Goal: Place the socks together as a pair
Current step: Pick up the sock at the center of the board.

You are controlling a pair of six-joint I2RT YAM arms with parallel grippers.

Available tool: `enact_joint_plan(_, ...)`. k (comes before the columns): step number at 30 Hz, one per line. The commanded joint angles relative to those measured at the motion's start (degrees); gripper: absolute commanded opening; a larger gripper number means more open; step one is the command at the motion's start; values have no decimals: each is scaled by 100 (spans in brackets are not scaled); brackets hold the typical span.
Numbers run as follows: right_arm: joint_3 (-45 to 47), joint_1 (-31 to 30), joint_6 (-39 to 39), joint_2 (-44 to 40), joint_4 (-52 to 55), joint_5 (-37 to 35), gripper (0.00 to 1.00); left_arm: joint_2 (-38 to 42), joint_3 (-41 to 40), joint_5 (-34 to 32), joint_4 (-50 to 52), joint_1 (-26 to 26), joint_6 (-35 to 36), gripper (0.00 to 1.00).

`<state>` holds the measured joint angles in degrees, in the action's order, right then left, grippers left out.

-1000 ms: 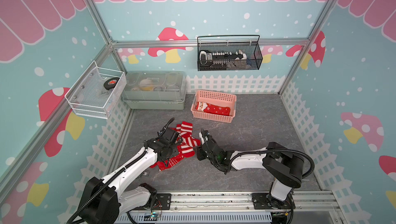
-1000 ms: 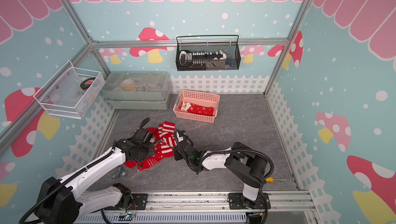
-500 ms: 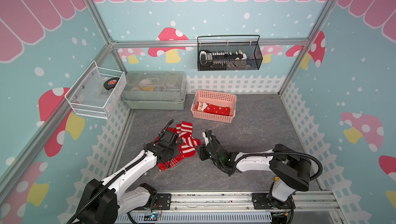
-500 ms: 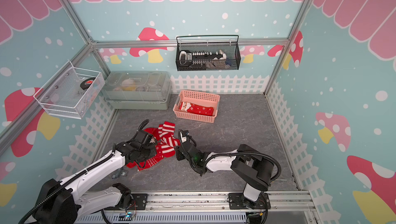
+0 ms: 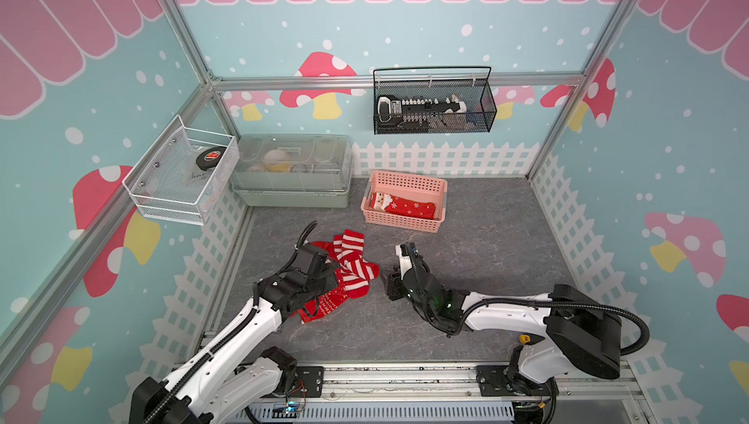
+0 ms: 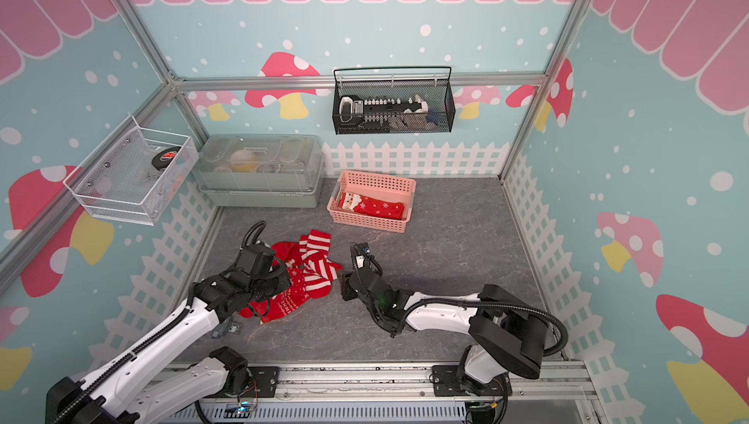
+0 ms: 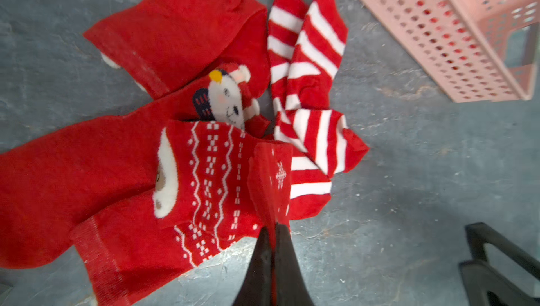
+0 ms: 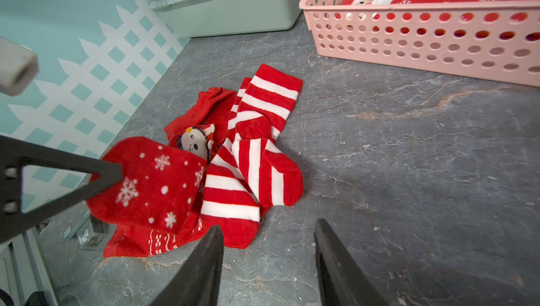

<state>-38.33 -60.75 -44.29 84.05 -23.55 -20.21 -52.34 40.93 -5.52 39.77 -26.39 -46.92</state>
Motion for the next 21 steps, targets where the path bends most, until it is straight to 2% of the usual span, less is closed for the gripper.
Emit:
enact_joint_plan(1, 106, -7, 101, -273, 178, -283, 50, 470, 421, -66, 248, -6, 197, 0)
enact_joint_plan(9, 228, -9, 228, -881, 569, -551, 50, 1187, 1260, 88, 695, -6, 956, 0)
enact_joint_plan(21, 751, -9, 290, -2201, 1278, -1450, 51, 1180, 2444, 535, 1397, -15, 1801, 0)
